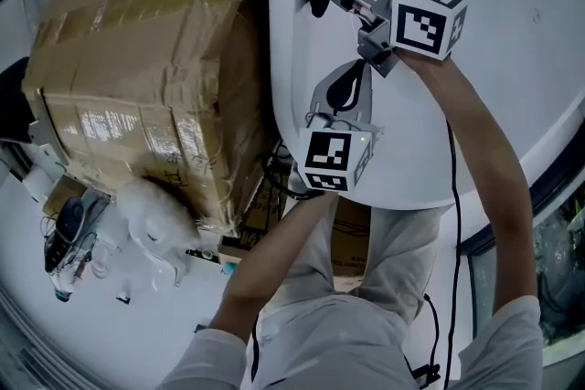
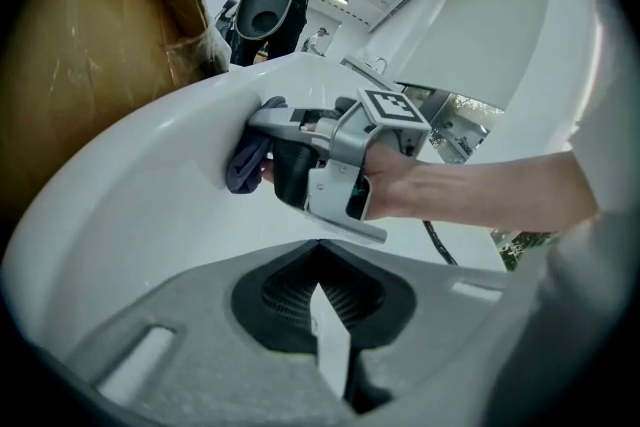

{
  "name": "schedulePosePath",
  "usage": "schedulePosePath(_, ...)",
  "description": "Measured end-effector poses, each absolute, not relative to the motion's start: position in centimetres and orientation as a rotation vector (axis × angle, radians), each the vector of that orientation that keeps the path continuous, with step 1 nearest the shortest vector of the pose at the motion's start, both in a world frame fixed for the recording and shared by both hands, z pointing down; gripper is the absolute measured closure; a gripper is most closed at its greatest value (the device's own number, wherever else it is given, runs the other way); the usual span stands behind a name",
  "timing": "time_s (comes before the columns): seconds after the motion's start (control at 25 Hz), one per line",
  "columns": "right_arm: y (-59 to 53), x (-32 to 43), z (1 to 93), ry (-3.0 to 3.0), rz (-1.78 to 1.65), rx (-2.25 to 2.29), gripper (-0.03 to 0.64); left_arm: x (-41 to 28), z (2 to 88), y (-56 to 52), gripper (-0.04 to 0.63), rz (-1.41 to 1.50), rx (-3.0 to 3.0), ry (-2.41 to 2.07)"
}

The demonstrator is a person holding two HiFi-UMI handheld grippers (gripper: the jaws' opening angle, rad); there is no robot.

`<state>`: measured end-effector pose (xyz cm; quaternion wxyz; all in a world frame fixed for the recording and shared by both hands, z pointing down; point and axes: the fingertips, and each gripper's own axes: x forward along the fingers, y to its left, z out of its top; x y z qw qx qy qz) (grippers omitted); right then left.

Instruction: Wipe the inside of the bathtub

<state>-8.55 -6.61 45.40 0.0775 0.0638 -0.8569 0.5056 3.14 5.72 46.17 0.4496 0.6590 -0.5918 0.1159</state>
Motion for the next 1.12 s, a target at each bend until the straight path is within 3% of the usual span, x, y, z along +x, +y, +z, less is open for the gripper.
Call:
schedulePosePath(0.52,-4.3,-7.1,36.3,-2.752,1.579,-0.043,0.563,2.8,46.2,7.5,0.597,0.294,1.601,-1.514)
schedulePosePath(0.92,-3.8,2.4,53.6,-2.449,1.557,0.442,0.563,3.4,47.0,8.1,0.597,0.299,1.652,-1.464)
schedulePosePath(1.12,-3.0,1.8,59.2,-2.411,1.531,0.429,0.563,3.5,48.2,7.4,0.597,0.292,1.698,-1.474)
